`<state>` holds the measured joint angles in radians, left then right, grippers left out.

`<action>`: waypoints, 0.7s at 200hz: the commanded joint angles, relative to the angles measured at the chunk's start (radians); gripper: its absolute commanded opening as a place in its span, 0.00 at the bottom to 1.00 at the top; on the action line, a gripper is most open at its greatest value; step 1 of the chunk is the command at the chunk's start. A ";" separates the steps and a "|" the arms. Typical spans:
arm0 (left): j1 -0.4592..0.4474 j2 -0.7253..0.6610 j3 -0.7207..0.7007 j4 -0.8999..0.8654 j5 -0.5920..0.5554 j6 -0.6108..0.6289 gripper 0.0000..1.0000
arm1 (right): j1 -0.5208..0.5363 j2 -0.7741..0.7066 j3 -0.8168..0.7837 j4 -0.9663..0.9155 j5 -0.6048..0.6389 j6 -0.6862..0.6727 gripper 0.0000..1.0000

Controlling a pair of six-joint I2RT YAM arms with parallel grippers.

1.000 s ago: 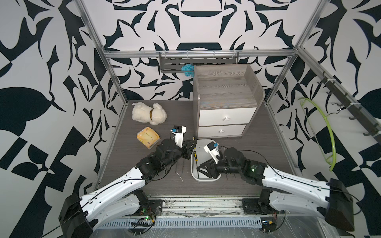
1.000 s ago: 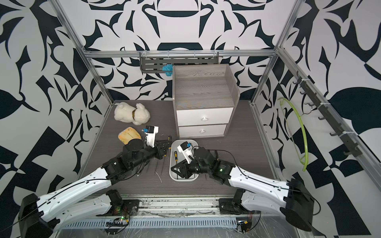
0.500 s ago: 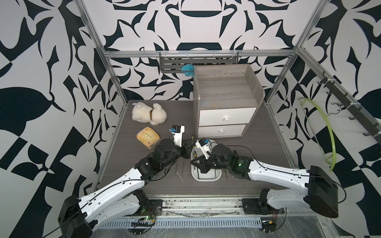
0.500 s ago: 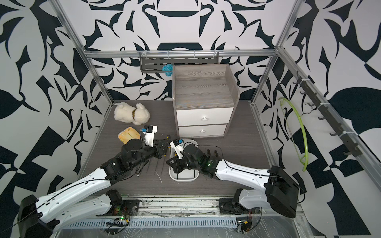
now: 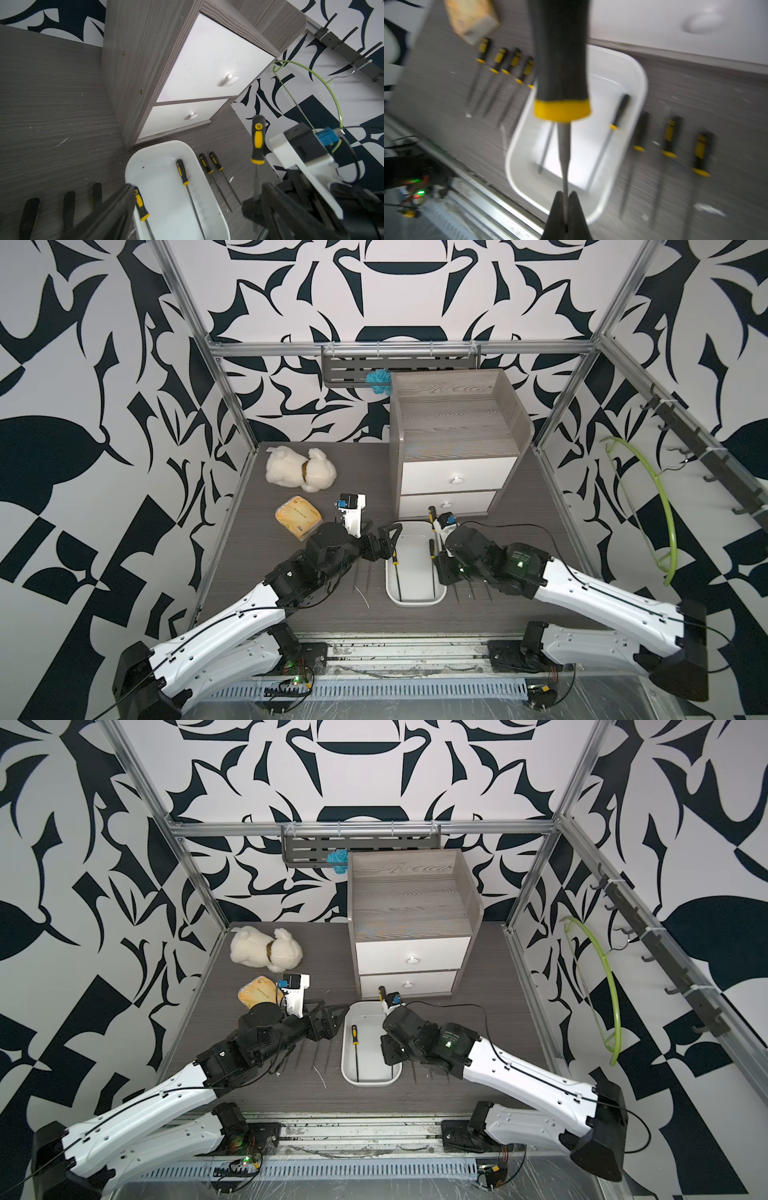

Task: Take the file tool out of the storage box
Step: Place the file tool at the center of the board.

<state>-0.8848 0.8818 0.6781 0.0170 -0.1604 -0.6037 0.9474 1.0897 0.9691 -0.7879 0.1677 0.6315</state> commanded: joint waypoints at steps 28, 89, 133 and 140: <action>-0.002 0.038 0.037 -0.062 0.045 -0.015 1.00 | -0.242 0.065 -0.023 -0.471 0.104 -0.037 0.00; -0.003 0.064 0.058 -0.092 0.067 -0.024 1.00 | -0.366 0.381 -0.012 -0.494 0.134 -0.088 0.00; -0.003 0.049 0.046 -0.084 0.065 -0.028 1.00 | -0.441 0.469 -0.033 -0.430 0.103 -0.102 0.00; -0.002 0.052 0.048 -0.086 0.065 -0.028 1.00 | -0.447 0.495 -0.031 -0.427 0.102 -0.104 0.00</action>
<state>-0.8848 0.9451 0.6979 -0.0521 -0.1074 -0.6323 0.5285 1.5433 0.9337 -1.2110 0.2562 0.5442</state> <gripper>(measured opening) 0.998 0.053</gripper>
